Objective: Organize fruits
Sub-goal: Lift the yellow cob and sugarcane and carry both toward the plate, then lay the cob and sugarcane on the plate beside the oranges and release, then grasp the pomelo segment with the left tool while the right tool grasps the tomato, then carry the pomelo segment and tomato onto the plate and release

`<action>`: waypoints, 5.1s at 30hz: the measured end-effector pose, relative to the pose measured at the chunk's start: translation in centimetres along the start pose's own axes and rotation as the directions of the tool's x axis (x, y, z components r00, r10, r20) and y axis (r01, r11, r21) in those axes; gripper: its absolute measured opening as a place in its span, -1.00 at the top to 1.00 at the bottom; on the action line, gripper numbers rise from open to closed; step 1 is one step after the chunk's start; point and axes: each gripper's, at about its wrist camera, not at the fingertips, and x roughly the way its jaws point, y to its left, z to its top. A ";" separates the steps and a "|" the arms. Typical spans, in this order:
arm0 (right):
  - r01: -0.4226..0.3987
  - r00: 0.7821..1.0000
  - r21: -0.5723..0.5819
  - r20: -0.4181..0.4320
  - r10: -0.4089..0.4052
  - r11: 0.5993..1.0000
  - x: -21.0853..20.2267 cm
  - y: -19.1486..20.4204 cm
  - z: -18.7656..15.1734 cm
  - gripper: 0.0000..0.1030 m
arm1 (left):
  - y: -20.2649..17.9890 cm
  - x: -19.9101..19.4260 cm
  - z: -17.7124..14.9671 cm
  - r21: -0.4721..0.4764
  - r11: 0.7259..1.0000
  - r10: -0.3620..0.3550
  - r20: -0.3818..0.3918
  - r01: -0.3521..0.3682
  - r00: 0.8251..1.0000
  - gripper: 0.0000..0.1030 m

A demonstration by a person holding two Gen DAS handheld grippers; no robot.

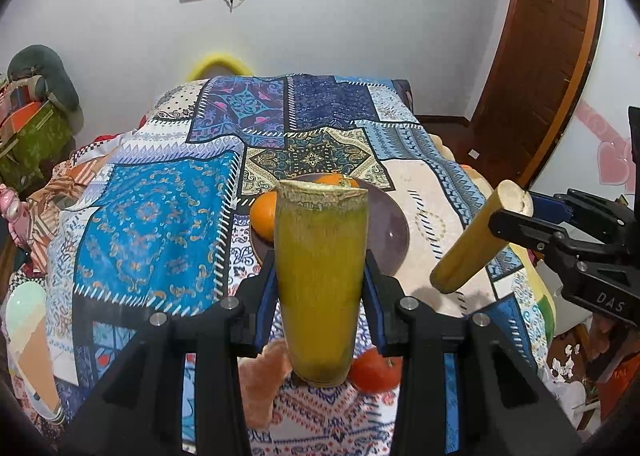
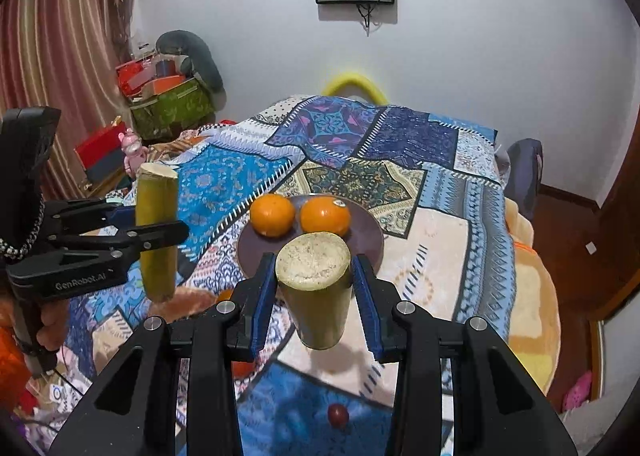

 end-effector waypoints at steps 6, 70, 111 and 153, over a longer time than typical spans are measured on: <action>-0.040 0.999 0.024 -0.019 0.040 0.999 2.7 -0.3 0.8 0.32 | 0.5 3.1 0.8 -0.014 1.000 -0.014 -0.033 0.014 0.999 0.25; 0.079 0.996 0.044 -0.053 -0.076 0.996 4.5 -2.1 0.1 -0.02 | 0.2 1.2 1.8 -0.015 0.999 0.030 0.058 -0.029 0.998 -0.39; -0.010 0.965 0.009 -0.261 0.012 1.000 7.0 7.6 -8.1 -0.19 | 5.9 2.8 -11.5 0.002 0.999 0.037 -0.208 -0.037 0.977 -0.32; -0.016 0.978 0.072 -0.205 0.030 0.997 6.6 4.0 -6.4 0.11 | 5.0 2.3 -6.2 -0.030 1.000 0.004 -0.092 -0.007 0.996 0.11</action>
